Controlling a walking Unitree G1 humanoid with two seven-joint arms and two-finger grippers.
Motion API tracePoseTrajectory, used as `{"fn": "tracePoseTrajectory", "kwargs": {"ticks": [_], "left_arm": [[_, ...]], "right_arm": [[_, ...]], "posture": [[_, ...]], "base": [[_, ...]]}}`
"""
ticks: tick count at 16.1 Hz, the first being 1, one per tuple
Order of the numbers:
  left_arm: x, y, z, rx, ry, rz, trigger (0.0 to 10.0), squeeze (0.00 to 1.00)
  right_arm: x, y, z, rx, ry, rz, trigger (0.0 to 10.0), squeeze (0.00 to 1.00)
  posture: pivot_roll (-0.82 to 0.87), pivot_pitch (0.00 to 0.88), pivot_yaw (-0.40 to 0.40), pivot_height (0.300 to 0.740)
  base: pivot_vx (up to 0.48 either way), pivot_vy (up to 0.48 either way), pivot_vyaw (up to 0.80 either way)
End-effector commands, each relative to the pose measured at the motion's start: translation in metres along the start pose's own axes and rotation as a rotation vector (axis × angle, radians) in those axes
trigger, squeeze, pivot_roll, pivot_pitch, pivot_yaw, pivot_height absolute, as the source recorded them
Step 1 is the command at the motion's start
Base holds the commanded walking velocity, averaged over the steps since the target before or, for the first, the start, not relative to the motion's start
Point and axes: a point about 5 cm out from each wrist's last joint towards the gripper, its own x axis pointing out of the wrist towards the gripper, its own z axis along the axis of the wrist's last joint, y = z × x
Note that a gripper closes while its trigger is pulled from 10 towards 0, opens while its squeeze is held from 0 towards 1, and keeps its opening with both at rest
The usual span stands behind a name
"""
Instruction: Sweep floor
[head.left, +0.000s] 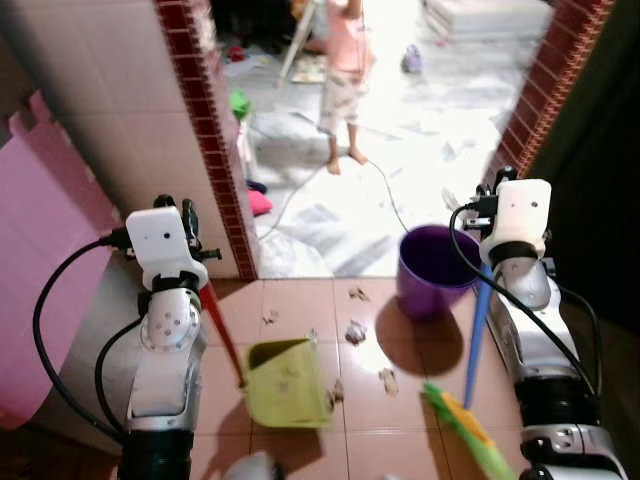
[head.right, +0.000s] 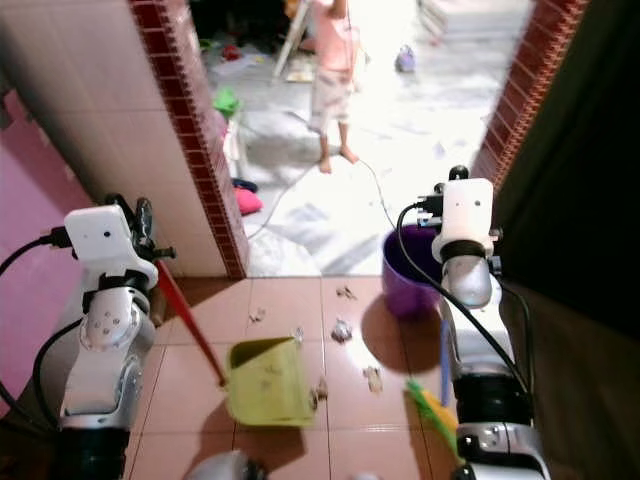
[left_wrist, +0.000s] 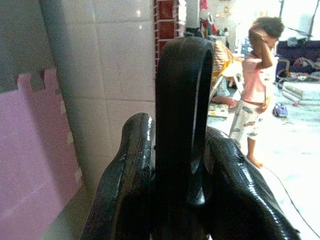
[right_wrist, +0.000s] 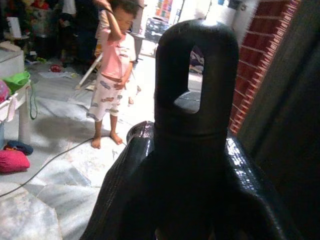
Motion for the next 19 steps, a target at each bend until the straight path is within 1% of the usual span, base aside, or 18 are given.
{"fn": "tracePoseTrajectory", "kwargs": {"ticks": [1, 3, 5, 6, 7, 8, 9, 12, 14, 17, 19], "left_arm": [[0.004, 0.005, 0.012, 0.022, -0.059, 0.005, 10.0, 0.00], [0.003, 0.001, 0.012, 0.031, -0.064, -0.026, 10.0, 0.00], [0.000, -0.009, 0.008, 0.050, -0.067, -0.090, 10.0, 0.00], [-0.001, -0.010, 0.008, 0.056, -0.075, -0.104, 10.0, 0.00], [-0.002, -0.016, 0.005, 0.048, -0.076, -0.129, 10.0, 0.00], [-0.002, -0.018, 0.004, 0.044, -0.073, -0.139, 10.0, 0.00], [-0.002, -0.024, 0.000, 0.036, -0.063, -0.163, 10.0, 0.00], [-0.002, -0.034, -0.006, 0.058, -0.058, -0.200, 10.0, 0.00], [0.001, -0.031, -0.006, 0.089, -0.074, -0.194, 10.0, 0.00], [0.006, -0.029, 0.007, 0.075, -0.119, -0.173, 10.0, 0.00], [0.007, -0.031, 0.010, 0.094, -0.143, -0.180, 10.0, 0.00]], "right_arm": [[0.006, 0.004, 0.017, 0.003, -0.076, 0.009, 10.0, 0.00], [0.005, 0.003, 0.015, -0.002, -0.074, 0.005, 10.0, 0.00], [0.006, 0.003, 0.015, 0.002, -0.075, -0.003, 10.0, 0.00], [0.007, 0.004, 0.016, 0.009, -0.077, -0.003, 10.0, 0.00], [0.009, 0.004, 0.017, 0.047, -0.091, -0.009, 10.0, 0.00], [0.009, 0.005, 0.017, 0.054, -0.094, -0.009, 10.0, 0.00], [0.010, 0.006, 0.020, 0.068, -0.114, 0.009, 10.0, 0.00], [0.009, 0.007, 0.023, 0.070, -0.130, 0.017, 10.0, 0.00], [0.008, 0.004, 0.021, 0.063, -0.134, 0.014, 10.0, 0.00], [0.003, 0.003, 0.018, 0.061, -0.130, 0.016, 10.0, 0.00], [0.002, 0.006, 0.016, 0.063, -0.127, 0.021, 10.0, 0.00]], "posture": [[-0.07, 0.000, 0.027, 0.740], [-0.07, 0.000, 0.028, 0.740], [-0.08, 0.000, 0.026, 0.740], [-0.08, 0.000, 0.023, 0.740], [-0.08, 0.000, 0.018, 0.740], [-0.08, 0.000, 0.018, 0.740], [-0.09, 0.000, 0.018, 0.740], [-0.10, 0.000, 0.023, 0.740], [-0.12, 0.000, 0.029, 0.740], [-0.11, 0.000, 0.031, 0.740], [-0.10, 0.000, 0.030, 0.740]], "base": [[0.319, 0.000, 0.00], [0.000, 0.000, 0.00], [0.000, 0.000, 0.00], [0.000, 0.000, 0.00], [0.000, 0.000, 0.00], [0.000, 0.000, 0.00], [0.000, 0.000, 0.00], [0.000, 0.000, 0.00], [0.000, 0.000, 0.00], [0.000, 0.000, 0.00], [0.000, 0.000, 0.00]]}}
